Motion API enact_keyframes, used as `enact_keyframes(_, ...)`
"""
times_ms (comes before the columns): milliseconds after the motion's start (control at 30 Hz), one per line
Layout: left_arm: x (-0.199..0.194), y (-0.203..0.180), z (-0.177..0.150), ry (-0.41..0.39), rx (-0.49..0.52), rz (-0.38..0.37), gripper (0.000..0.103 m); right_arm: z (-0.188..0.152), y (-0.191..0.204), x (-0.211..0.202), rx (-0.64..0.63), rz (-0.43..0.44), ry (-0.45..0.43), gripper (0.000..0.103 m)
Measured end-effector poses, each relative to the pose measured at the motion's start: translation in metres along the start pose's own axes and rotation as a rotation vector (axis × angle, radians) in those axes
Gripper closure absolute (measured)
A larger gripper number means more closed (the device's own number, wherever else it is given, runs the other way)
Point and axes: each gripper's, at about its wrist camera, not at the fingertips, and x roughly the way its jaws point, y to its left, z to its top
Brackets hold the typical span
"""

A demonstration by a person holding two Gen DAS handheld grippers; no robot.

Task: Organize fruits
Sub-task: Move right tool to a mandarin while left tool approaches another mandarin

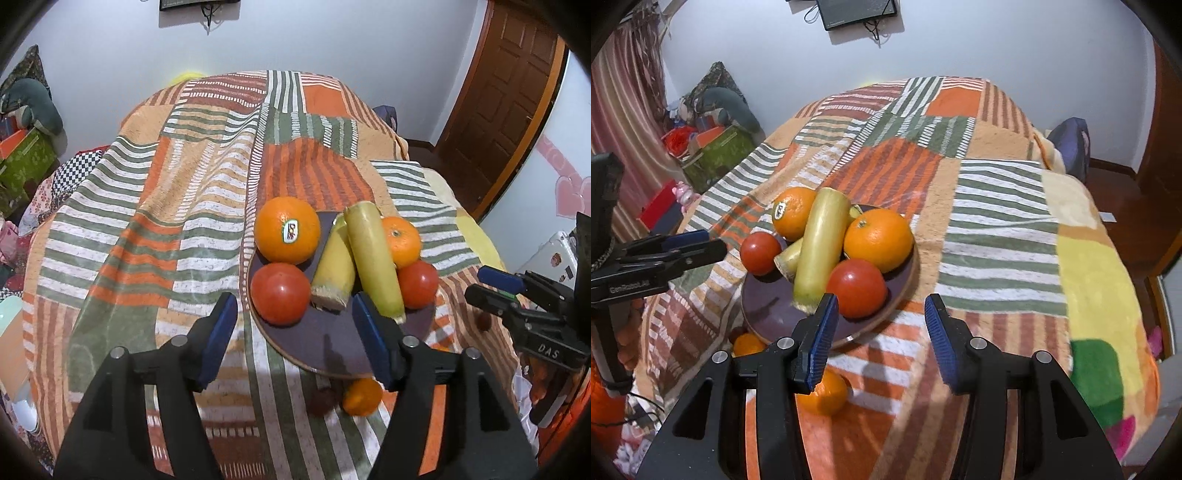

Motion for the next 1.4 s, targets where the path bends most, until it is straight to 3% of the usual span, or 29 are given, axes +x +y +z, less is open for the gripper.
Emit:
enact_keyframes(367, -0.013, -0.019, -0.036, 0.053, 0.01, -0.039, 0.038, -0.024, 0.014, -0.009, -0.036, 0.01, 0.04, 0.058)
enact_keyframes(800, -0.007, -0.043, -0.07, 0.136, 0.026, -0.08, 0.039, -0.048, 0.032, 0.009, -0.049, 0.079, 0.108, 0.058)
enact_keyframes(1100, 0.01, -0.046, -0.08, 0.208, 0.004, -0.104, 0.051, -0.051, 0.038, 0.028, -0.07, 0.088, 0.145, 0.058)
enact_keyframes(1233, 0.017, -0.048, -0.08, 0.229, 0.001, -0.119, 0.064, -0.054, 0.039, 0.031, -0.08, 0.08, 0.141, 0.065)
enact_keyframes(1400, 0.024, -0.045, -0.074, 0.228, -0.019, -0.105, 0.065, -0.055, 0.037, 0.028, -0.083, 0.09, 0.134, 0.067)
